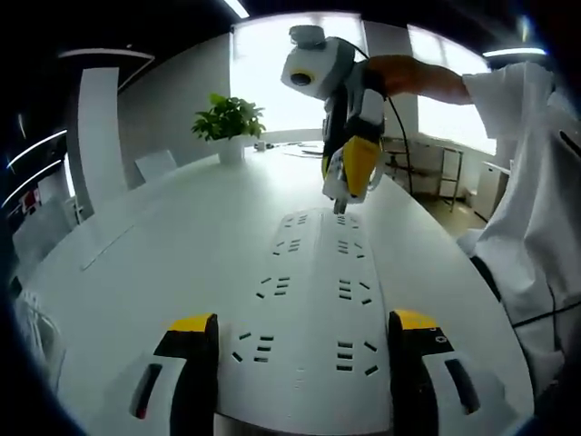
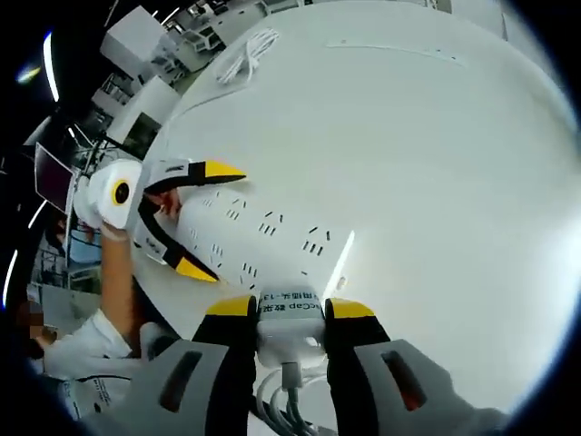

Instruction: Straighten the power strip on the desk, plug the charger into it

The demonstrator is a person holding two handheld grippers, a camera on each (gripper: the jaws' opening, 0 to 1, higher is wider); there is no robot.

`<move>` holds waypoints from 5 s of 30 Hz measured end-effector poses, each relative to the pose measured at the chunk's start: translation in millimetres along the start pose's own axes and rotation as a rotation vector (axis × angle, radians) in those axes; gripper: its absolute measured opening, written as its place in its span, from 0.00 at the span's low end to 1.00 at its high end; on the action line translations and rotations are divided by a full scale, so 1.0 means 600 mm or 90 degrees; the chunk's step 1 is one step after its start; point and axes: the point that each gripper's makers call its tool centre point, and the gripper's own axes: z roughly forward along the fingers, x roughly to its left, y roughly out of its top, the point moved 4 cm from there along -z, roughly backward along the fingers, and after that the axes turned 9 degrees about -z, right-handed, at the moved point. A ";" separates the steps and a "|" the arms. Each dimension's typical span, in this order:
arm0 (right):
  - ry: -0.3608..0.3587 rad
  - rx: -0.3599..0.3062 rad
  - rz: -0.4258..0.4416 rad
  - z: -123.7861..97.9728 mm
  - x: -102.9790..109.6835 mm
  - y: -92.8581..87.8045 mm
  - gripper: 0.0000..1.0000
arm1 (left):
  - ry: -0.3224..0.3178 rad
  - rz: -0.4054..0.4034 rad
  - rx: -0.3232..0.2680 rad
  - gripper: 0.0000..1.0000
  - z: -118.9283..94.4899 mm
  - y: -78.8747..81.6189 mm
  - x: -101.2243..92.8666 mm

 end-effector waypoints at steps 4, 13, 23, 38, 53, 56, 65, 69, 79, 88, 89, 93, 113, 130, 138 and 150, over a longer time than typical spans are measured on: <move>-0.005 0.007 0.018 -0.001 -0.003 0.002 0.28 | -0.001 0.001 0.000 0.77 0.001 0.000 0.001; -0.036 0.045 0.033 0.002 0.000 -0.005 0.28 | 0.000 0.001 -0.003 0.77 0.002 0.001 0.001; -0.064 0.059 0.097 0.002 0.001 -0.006 0.29 | 0.005 0.005 -0.001 0.77 0.003 0.002 0.000; -0.144 0.095 0.127 0.006 0.019 -0.013 0.29 | 0.020 0.013 0.002 0.77 0.008 0.002 -0.004; -0.172 0.116 0.132 0.012 0.025 -0.015 0.29 | 0.037 0.024 -0.021 0.76 0.005 0.002 -0.008; -0.168 0.118 0.133 0.012 0.025 -0.015 0.29 | 0.036 0.015 -0.031 0.76 0.004 0.005 -0.008; -0.157 0.118 0.129 0.011 0.022 -0.008 0.29 | 0.073 0.060 -0.106 0.80 -0.003 0.047 -0.025; -0.154 0.117 0.129 0.011 0.021 -0.005 0.29 | 0.084 0.099 -0.129 0.85 0.013 0.067 -0.047; -0.149 0.116 0.124 0.009 0.019 -0.004 0.29 | 0.099 0.123 -0.170 0.83 0.055 0.106 -0.064; -0.146 0.118 0.121 0.008 0.019 -0.002 0.29 | 0.092 0.134 -0.199 0.79 0.074 0.132 -0.075; -0.145 0.118 0.121 0.008 0.019 -0.002 0.29 | 0.089 0.136 -0.198 0.79 0.080 0.135 -0.076; -0.141 0.117 0.121 0.008 0.019 -0.003 0.29 | 0.091 0.141 -0.194 0.80 0.093 0.140 -0.080; -0.130 0.114 0.115 0.009 0.024 -0.003 0.29 | 0.049 0.169 -0.217 0.60 0.115 0.157 -0.099; -0.131 0.103 0.106 0.009 0.027 -0.004 0.29 | 0.015 0.185 -0.223 0.40 0.123 0.150 -0.114; -0.127 0.088 0.093 0.008 0.027 -0.005 0.30 | 0.000 0.198 -0.220 0.32 0.124 0.148 -0.126; -0.082 0.025 0.040 -0.029 0.045 0.001 0.36 | -0.002 0.189 -0.222 0.32 0.123 0.152 -0.129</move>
